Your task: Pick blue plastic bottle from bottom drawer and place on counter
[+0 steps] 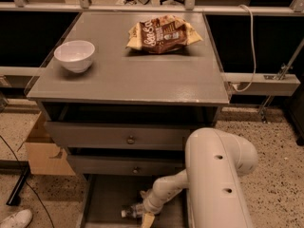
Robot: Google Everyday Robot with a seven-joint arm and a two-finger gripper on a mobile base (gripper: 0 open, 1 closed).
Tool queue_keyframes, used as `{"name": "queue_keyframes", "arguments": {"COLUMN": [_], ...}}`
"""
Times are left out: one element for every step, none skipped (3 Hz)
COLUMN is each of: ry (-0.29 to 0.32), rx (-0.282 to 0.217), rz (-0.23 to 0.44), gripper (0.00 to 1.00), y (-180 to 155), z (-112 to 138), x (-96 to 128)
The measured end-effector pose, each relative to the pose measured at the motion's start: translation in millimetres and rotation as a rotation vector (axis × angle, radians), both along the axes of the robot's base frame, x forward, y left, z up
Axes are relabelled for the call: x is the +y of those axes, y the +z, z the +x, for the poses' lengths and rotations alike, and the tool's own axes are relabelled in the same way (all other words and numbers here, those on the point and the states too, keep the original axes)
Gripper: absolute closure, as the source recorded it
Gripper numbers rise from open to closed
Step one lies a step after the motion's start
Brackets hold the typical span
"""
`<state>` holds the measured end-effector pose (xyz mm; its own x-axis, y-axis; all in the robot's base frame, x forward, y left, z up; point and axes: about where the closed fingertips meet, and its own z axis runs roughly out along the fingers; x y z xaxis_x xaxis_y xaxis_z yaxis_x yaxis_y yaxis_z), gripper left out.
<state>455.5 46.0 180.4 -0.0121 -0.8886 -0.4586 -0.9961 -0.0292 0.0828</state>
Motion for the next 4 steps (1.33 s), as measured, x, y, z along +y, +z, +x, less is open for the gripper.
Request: {"name": "queue_keyframes", "arguments": {"ry": [0.0,-0.021,-0.029,-0.029], "rx": [0.0,0.009,0.042,0.042], "rz": [0.0,-0.02,-0.037,-0.037], "gripper": [0.0,0.0,0.0,0.0], "y": [0.0,-14.3,-41.5,-41.7], "z": [0.0,1.1,-4.6,-4.5], "x": [0.0,-4.0,-8.5,-8.5]}}
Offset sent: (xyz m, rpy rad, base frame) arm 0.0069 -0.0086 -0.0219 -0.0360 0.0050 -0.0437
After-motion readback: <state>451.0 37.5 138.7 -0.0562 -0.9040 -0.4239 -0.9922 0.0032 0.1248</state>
